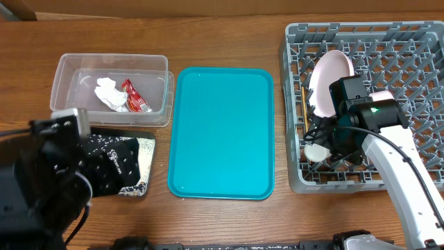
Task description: Sort waste into correct bins and load items into the dishwasher
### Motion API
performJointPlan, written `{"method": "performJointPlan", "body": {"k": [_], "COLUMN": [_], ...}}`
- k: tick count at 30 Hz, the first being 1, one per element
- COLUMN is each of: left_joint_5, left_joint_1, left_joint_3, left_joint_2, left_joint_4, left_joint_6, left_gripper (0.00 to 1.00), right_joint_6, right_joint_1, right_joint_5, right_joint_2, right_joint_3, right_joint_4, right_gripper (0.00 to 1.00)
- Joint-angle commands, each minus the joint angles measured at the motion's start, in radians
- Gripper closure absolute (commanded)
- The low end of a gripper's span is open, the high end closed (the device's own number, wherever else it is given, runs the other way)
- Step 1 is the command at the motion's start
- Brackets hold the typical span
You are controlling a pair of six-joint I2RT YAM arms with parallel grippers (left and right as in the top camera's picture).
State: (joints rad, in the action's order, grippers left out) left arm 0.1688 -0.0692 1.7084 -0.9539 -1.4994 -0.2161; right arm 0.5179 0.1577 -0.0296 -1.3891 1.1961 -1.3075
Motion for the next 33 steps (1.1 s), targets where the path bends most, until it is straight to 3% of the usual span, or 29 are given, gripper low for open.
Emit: {"method": "performJointPlan", "body": {"k": [1,4,7,14,18,28,33], "left_joint_5": [-0.057,-0.039,-0.041,-0.041,-0.041,-0.042,-0.041], "left_joint_1": [-0.003,-0.003,-0.003,-0.003,-0.003,-0.003,-0.003], "left_joint_3": [0.010,0.010,0.010,0.010,0.010,0.010,0.010], "left_joint_2": [-0.002,-0.008,-0.012,-0.014,-0.014,-0.014,-0.014], "left_joint_4": [0.018,0.038,0.030,0.030,0.030,0.030,0.030], "left_joint_6": [-0.050,-0.139,-0.139,-0.139,-0.139,-0.139,-0.139], "left_gripper": [0.00,0.00,0.00,0.00,0.00,0.00,0.00], "right_joint_6": [-0.024,-0.092,-0.127,-0.122,-0.045,-0.379,-0.474], "right_joint_1": [0.000,0.000,0.000,0.000,0.000,-0.001,0.003], "right_joint_5": [0.017,0.100,0.183,0.308,0.430,0.241,0.161], "right_joint_2": [0.065,0.147,0.237,0.426,0.487,0.504,0.587], "right_joint_3": [0.094,0.187,0.272,0.329,0.329,0.330,0.247], "right_joint_4": [0.004,0.001,-0.003,-0.002,-0.004,-0.135,0.100], "right_gripper": [0.08,0.07,0.04,0.00,0.00,0.00,0.00]}}
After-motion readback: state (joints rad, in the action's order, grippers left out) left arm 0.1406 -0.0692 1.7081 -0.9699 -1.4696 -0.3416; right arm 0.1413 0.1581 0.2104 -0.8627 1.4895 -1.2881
